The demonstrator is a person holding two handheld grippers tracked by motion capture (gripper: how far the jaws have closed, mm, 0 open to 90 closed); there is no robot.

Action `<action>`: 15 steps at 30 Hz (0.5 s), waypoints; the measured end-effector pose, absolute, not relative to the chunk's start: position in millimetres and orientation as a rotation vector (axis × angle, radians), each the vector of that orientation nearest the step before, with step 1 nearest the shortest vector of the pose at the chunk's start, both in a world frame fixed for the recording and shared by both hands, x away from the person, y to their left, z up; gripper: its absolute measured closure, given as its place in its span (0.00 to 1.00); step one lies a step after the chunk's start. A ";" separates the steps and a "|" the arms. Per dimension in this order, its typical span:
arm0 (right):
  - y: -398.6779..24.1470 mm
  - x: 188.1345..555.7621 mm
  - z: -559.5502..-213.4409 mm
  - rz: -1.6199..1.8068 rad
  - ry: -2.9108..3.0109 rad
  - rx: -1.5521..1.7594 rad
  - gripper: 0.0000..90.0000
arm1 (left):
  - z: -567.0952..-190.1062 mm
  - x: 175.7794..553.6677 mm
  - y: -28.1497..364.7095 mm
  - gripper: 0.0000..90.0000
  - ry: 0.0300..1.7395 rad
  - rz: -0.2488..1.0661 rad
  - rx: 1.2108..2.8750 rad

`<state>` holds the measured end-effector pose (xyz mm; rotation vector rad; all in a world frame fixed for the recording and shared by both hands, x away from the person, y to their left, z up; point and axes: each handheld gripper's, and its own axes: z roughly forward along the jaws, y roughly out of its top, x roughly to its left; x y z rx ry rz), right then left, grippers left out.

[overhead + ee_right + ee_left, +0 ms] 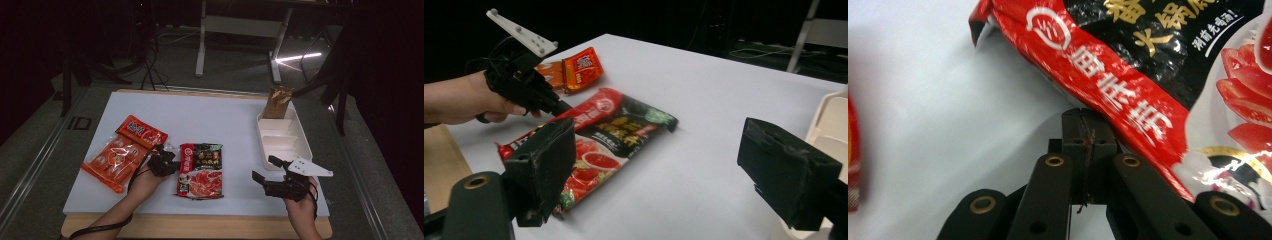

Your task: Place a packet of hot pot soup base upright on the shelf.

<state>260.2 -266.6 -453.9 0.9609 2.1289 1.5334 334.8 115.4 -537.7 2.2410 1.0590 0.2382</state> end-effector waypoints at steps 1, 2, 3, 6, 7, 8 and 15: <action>-266.6 260.5 -454.2 1.532 2.130 0.963 0.17 | -537.2 334.9 113.6 1.00 1.051 0.234 2.241; -266.7 260.6 -454.3 1.529 2.131 0.962 0.17 | -536.9 335.3 112.0 1.00 1.047 0.233 2.243; -266.9 260.5 -454.3 1.529 2.131 0.961 0.17 | -536.9 336.2 110.7 1.00 1.041 0.230 2.244; -267.8 260.5 -454.3 1.527 2.128 0.964 0.17 | -537.2 338.3 107.1 1.00 1.043 0.206 2.239; -268.0 260.5 -454.2 1.527 2.128 0.965 0.17 | -537.3 338.5 105.7 1.00 1.038 0.196 2.245; -268.2 260.7 -454.2 1.526 2.128 0.965 0.17 | -537.4 338.2 104.2 1.00 1.029 0.193 2.251; -268.7 262.5 -455.0 1.506 2.128 0.918 0.19 | -537.6 337.8 105.3 1.00 1.040 0.171 2.237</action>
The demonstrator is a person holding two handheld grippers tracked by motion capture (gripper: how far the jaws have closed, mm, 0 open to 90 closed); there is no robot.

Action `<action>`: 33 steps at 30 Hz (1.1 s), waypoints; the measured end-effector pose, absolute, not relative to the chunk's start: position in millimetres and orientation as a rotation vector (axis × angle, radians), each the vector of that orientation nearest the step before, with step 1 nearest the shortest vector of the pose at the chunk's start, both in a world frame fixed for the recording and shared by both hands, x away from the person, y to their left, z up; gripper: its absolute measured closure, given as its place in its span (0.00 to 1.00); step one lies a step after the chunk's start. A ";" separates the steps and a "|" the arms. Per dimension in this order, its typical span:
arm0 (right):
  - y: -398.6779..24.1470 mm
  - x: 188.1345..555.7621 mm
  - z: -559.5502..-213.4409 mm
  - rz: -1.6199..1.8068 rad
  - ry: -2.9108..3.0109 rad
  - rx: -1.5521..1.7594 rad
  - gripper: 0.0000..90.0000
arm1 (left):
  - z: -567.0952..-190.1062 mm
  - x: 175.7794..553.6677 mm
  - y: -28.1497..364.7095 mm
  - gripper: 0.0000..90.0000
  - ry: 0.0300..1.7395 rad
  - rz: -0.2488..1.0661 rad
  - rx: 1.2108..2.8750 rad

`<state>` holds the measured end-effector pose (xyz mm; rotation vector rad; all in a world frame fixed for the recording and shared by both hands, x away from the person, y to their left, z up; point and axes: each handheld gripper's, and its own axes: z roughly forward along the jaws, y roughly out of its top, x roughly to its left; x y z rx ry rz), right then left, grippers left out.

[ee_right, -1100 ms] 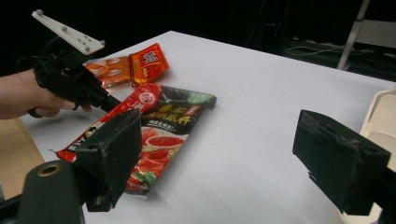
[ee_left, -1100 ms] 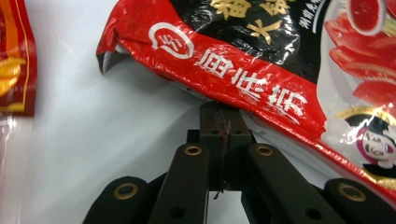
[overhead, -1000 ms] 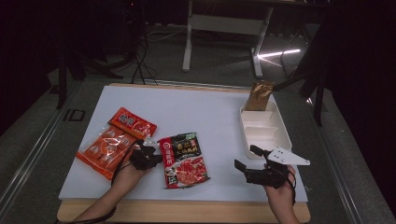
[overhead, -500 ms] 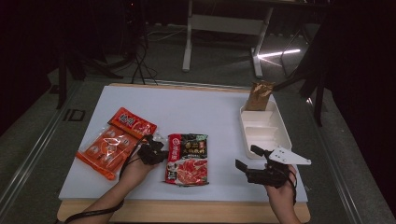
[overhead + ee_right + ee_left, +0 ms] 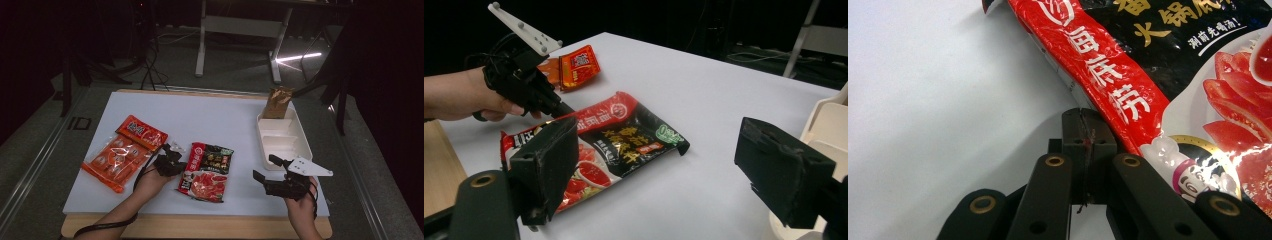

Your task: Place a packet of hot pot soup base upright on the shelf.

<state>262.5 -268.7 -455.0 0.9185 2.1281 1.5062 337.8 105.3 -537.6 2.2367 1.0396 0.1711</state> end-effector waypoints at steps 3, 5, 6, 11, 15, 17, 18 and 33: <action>-268.9 262.3 -455.1 1.503 2.130 0.922 0.18 | -532.5 336.6 109.9 1.00 1.062 0.183 2.192; -269.6 262.9 -455.9 1.519 2.132 0.925 0.17 | -527.1 336.5 112.7 0.97 1.067 0.211 2.176; -269.7 263.1 -455.9 1.517 2.136 0.930 0.17 | -524.0 336.7 114.4 0.96 1.074 0.222 2.160; -269.8 261.9 -455.1 1.505 2.112 0.912 0.15 | -505.5 340.7 123.5 0.85 1.080 0.210 2.046; -270.0 262.2 -455.0 1.530 2.110 0.908 0.15 | -501.6 343.6 120.5 0.76 1.056 0.207 2.059; -269.7 262.6 -455.4 1.533 2.121 0.906 0.15 | -500.8 346.9 118.0 0.70 1.047 0.206 2.071; -269.2 262.7 -455.7 1.528 2.123 0.907 0.15 | -501.1 349.0 117.1 0.69 1.049 0.198 2.067; -263.2 263.3 -459.2 1.507 2.144 0.886 0.15 | -519.4 393.5 104.7 0.58 1.185 0.138 2.027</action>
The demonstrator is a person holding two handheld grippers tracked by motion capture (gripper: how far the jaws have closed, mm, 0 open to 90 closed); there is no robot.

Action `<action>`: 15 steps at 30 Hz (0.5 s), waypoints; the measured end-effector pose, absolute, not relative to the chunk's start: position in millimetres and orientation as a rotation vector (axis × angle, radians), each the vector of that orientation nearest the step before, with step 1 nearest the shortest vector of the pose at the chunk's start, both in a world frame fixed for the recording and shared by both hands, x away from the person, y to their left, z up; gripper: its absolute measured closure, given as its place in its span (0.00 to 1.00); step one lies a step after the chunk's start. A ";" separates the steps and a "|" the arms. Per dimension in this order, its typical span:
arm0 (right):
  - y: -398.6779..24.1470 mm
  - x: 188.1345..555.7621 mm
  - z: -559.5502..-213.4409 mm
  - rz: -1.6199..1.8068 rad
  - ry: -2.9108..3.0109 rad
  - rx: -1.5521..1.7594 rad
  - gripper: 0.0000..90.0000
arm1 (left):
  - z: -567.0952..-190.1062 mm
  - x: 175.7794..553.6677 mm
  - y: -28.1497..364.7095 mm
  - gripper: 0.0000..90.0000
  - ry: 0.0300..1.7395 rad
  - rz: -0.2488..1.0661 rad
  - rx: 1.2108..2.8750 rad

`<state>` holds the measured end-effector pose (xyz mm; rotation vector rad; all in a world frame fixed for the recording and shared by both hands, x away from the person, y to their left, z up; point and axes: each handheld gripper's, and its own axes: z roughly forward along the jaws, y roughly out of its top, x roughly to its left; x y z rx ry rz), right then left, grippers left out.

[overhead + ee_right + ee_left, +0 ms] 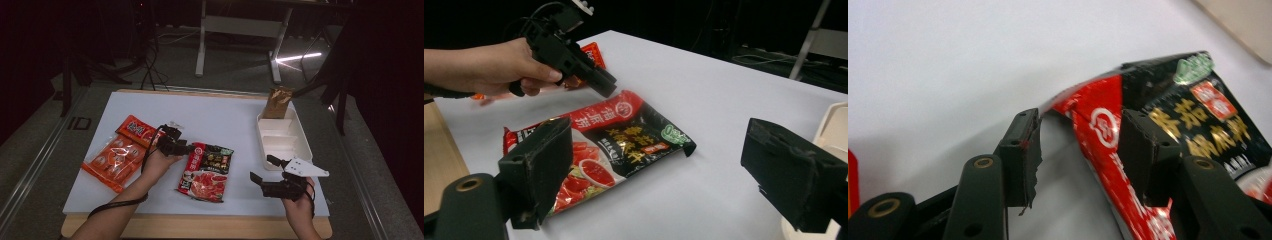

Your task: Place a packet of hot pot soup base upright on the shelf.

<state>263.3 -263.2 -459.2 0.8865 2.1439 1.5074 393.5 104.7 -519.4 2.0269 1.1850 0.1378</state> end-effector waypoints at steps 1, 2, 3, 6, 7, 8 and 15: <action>-263.7 263.4 -459.3 1.508 2.143 0.887 0.15 | -521.2 395.8 103.2 0.58 1.195 0.120 2.026; -264.1 263.4 -459.3 1.506 2.138 0.887 0.15 | -523.1 397.6 101.5 0.58 1.196 0.113 2.031; -264.7 263.6 -459.1 1.507 2.134 0.890 0.15 | -525.2 398.7 97.9 0.58 1.196 0.124 2.047; -264.7 263.7 -459.4 1.506 2.133 0.891 0.15 | -530.9 401.1 91.8 0.58 1.185 0.093 2.062; -264.6 263.7 -459.7 1.508 2.136 0.893 0.15 | -532.6 401.7 89.4 0.58 1.183 0.100 2.072; -263.4 264.3 -461.2 1.501 2.143 0.891 0.15 | -534.8 402.7 86.7 0.58 1.182 0.115 2.079; -260.4 264.3 -463.3 1.495 2.164 0.866 0.15 | -541.7 405.6 82.4 0.67 1.168 0.093 2.077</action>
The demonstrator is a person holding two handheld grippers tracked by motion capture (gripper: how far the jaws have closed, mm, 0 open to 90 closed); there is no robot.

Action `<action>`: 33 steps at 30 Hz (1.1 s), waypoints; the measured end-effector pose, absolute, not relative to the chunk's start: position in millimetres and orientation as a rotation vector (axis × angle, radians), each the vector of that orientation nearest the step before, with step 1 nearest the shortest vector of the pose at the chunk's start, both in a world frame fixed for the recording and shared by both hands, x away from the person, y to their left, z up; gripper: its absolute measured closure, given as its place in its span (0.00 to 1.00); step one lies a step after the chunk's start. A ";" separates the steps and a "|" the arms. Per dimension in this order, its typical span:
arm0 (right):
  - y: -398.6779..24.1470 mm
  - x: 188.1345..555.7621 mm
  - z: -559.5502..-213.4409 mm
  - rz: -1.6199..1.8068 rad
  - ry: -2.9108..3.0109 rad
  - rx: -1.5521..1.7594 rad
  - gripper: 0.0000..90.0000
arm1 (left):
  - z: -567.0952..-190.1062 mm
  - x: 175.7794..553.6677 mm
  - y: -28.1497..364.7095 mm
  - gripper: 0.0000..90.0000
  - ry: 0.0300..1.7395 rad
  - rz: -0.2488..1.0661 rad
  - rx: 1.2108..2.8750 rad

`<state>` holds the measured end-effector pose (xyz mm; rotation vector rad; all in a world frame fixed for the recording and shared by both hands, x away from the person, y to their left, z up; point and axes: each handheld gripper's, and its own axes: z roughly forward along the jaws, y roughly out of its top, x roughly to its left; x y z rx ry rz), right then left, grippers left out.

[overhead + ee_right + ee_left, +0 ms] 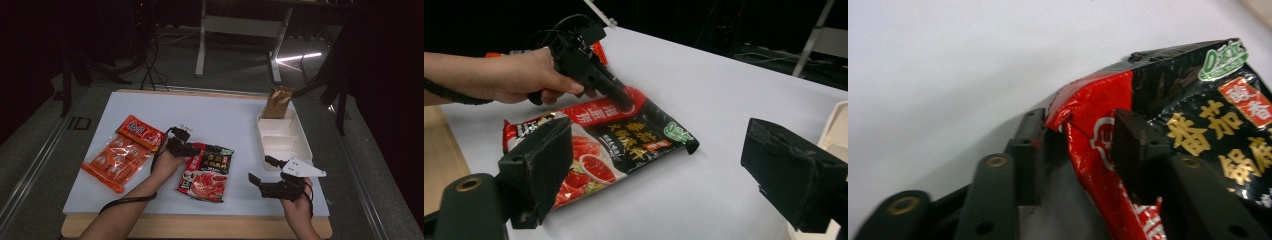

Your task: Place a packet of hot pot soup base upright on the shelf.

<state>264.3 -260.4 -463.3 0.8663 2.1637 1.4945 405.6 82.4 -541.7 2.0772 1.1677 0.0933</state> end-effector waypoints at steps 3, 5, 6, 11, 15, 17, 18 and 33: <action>-260.2 265.3 -464.0 1.498 2.173 0.872 0.15 | -541.5 403.1 79.6 0.82 1.154 0.096 2.102; -260.1 265.5 -464.3 1.497 2.173 0.873 0.15 | -539.9 402.3 77.6 0.84 1.153 0.105 2.125; -259.4 265.6 -464.5 1.494 2.178 0.868 0.15 | -539.3 403.2 77.6 0.88 1.158 0.096 2.128; -258.6 264.9 -464.3 1.481 2.177 0.867 0.15 | -534.4 402.0 77.3 0.94 1.156 0.082 2.118; -258.9 265.2 -464.8 1.461 2.174 0.880 0.15 | -524.4 398.6 78.7 0.96 1.129 0.087 2.110; -258.6 264.8 -464.3 1.447 2.166 0.880 0.15 | -519.8 396.4 79.2 0.97 1.118 0.092 2.101; -259.5 264.3 -463.0 1.456 2.154 0.893 0.15 | -516.6 394.2 79.1 0.97 1.108 0.103 2.095; -258.7 263.8 -460.5 1.454 2.145 0.912 0.13 | -476.8 362.6 83.3 0.98 0.974 0.165 2.002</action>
